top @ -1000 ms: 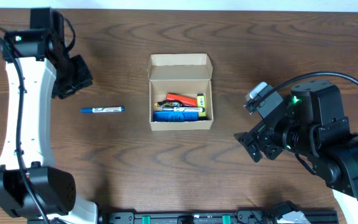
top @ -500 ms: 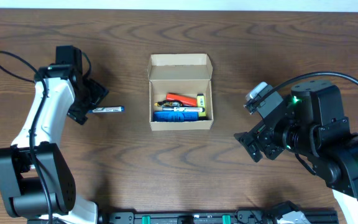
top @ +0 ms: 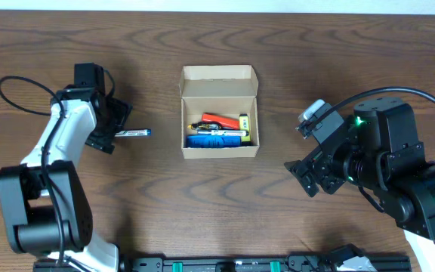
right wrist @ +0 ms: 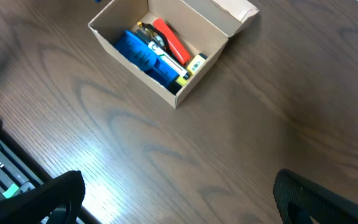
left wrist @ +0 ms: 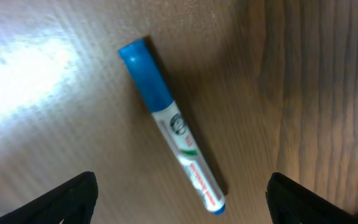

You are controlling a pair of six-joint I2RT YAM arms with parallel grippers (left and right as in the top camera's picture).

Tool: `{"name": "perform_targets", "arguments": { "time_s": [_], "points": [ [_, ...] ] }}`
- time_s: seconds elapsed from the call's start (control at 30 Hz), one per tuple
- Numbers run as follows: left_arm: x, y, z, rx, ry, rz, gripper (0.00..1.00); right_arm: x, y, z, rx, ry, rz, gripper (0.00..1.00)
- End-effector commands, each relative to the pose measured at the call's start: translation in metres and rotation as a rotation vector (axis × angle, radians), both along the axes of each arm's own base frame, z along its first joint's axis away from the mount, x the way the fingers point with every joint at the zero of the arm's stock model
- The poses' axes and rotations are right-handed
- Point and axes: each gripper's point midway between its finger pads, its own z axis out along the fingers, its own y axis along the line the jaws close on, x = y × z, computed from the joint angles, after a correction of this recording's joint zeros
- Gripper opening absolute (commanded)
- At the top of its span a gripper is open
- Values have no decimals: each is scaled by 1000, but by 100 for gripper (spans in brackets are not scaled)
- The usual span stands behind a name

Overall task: Pack container
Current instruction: 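Move left gripper to the blue-capped marker and grasp it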

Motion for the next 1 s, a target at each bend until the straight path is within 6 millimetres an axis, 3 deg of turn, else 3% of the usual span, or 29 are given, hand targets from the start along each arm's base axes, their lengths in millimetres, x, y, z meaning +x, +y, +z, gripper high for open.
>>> {"name": "perform_targets", "arguments": {
  "time_s": [0.0,0.6,0.8,0.97],
  "points": [
    [-2,-7,-19,-44,42,24,87,0,-2,0,1,1,-10,99],
    [-5,2,-49,5,103,34,79,0,-2,0,1,1,-10,99],
    [-11,0,-61,4,145,33,71,0,-2,0,1,1,-10,99],
    [-11,2,-62,43,149,27,51,0,-2,0,1,1,-10,99]
  ]
}}
